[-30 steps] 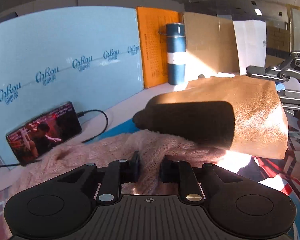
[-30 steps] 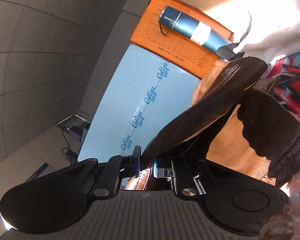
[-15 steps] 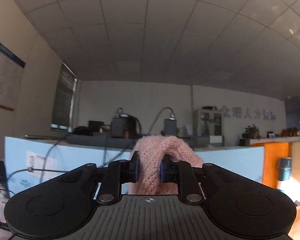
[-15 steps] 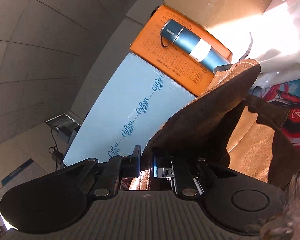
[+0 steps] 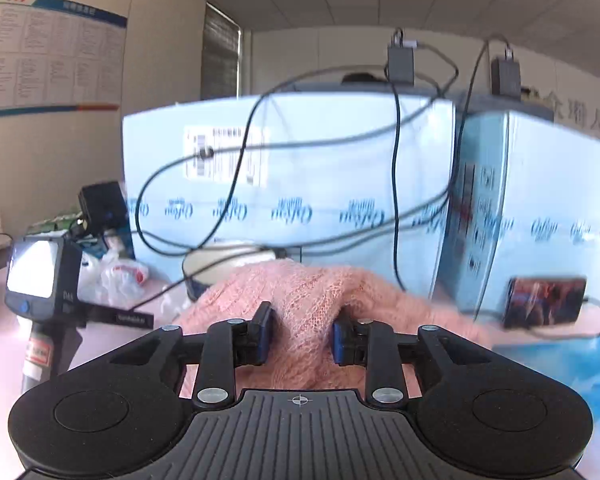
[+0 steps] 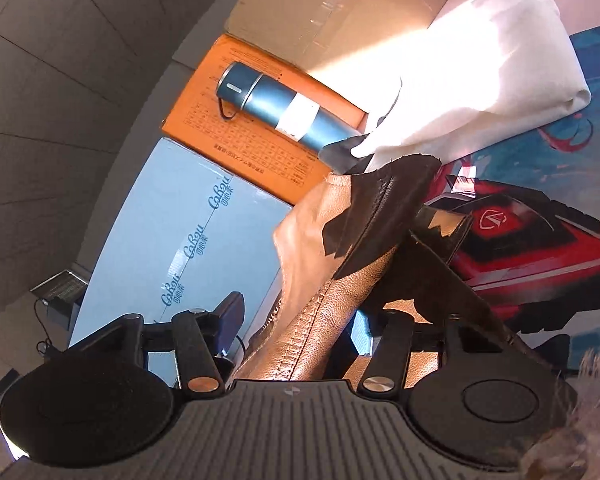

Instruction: Fold clothes

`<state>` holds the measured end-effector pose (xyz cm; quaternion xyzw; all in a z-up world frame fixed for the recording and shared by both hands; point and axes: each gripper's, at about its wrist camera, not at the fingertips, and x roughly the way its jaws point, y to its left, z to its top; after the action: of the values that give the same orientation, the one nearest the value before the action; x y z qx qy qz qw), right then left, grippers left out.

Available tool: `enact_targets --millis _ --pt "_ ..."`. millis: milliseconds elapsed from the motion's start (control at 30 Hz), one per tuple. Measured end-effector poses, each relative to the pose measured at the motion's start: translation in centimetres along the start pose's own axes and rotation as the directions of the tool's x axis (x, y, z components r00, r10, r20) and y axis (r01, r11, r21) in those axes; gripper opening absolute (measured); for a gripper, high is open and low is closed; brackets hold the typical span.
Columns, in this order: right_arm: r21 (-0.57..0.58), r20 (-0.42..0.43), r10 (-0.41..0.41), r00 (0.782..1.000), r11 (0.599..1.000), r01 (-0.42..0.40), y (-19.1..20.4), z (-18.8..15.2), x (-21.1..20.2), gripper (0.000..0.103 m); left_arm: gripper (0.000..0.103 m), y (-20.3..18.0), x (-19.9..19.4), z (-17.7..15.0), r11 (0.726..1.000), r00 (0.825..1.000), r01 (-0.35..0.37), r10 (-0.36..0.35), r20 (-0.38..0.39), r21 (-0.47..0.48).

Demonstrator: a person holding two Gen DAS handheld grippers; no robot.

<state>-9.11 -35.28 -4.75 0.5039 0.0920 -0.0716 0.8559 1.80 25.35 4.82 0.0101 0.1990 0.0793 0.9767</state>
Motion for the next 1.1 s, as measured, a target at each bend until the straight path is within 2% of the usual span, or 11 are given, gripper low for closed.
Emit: enact_targets --millis 100,200,367,433,500,667,767,900,1033,1067,1100 --pt "-0.049 0.002 0.025 1.000 0.998 -0.024 0.9 -0.2 -0.1 0.013 0.073 0.8 -0.5 -1.8 0.998 0.999 0.005 -0.003 -0.035 0.059" --pt "-0.112 0.012 0.110 0.994 0.988 -0.108 2.7 -0.8 -0.7 0.010 0.090 1.0 -3.4 -2.2 0.998 0.999 -0.010 0.007 0.042 0.065" --pt "-0.197 -0.044 0.233 0.971 0.951 -0.237 6.6 -2.7 -0.9 0.010 0.096 -0.2 -8.9 -1.8 0.998 0.971 -0.039 0.025 0.238 0.054" --pt "-0.232 -0.076 0.276 0.958 0.929 -0.287 8.1 -3.8 -0.9 0.010 0.098 -1.1 -10.5 -2.0 0.998 0.953 0.037 -0.050 0.299 0.048" --pt "-0.266 -0.122 0.315 0.941 0.903 -0.337 9.7 -5.3 -0.8 0.010 0.099 -2.1 -11.0 -2.3 0.983 0.934 0.183 -0.185 0.305 0.035" --pt "-0.323 -0.268 0.354 0.896 0.843 -0.430 12.4 -9.3 -0.5 0.010 0.099 -3.9 -8.6 -3.5 0.884 0.876 0.457 -0.427 0.225 -0.096" --pt "-0.355 -0.354 0.336 0.873 0.815 -0.458 13.5 -11.8 -0.3 0.010 0.099 -4.8 -6.8 -4.4 0.796 0.819 0.573 -0.544 0.181 -0.198" --pt "-0.389 -0.480 0.249 0.841 0.799 -0.459 14.4 -15.0 1.0 0.011 0.099 -5.9 -4.4 -5.4 0.643 0.712 0.688 -0.687 0.144 -0.336" --pt "-0.414 -0.595 0.150 0.789 0.785 -0.461 14.4 -17.4 1.4 0.024 0.100 -7.1 -2.0 -6.5 0.460 0.575 0.753 -0.807 0.132 -0.471" --pt "-0.414 -0.600 0.162 0.783 0.775 -0.477 14.3 -17.3 0.7 0.037 0.100 -7.4 -1.9 -6.6 0.467 0.577 0.751 -0.808 0.119 -0.467" --pt "-0.410 -0.601 0.181 0.778 0.766 -0.495 14.1 -16.9 -0.2 0.048 0.100 -7.7 -2.3 -6.6 0.506 0.599 0.745 -0.794 0.101 -0.436"
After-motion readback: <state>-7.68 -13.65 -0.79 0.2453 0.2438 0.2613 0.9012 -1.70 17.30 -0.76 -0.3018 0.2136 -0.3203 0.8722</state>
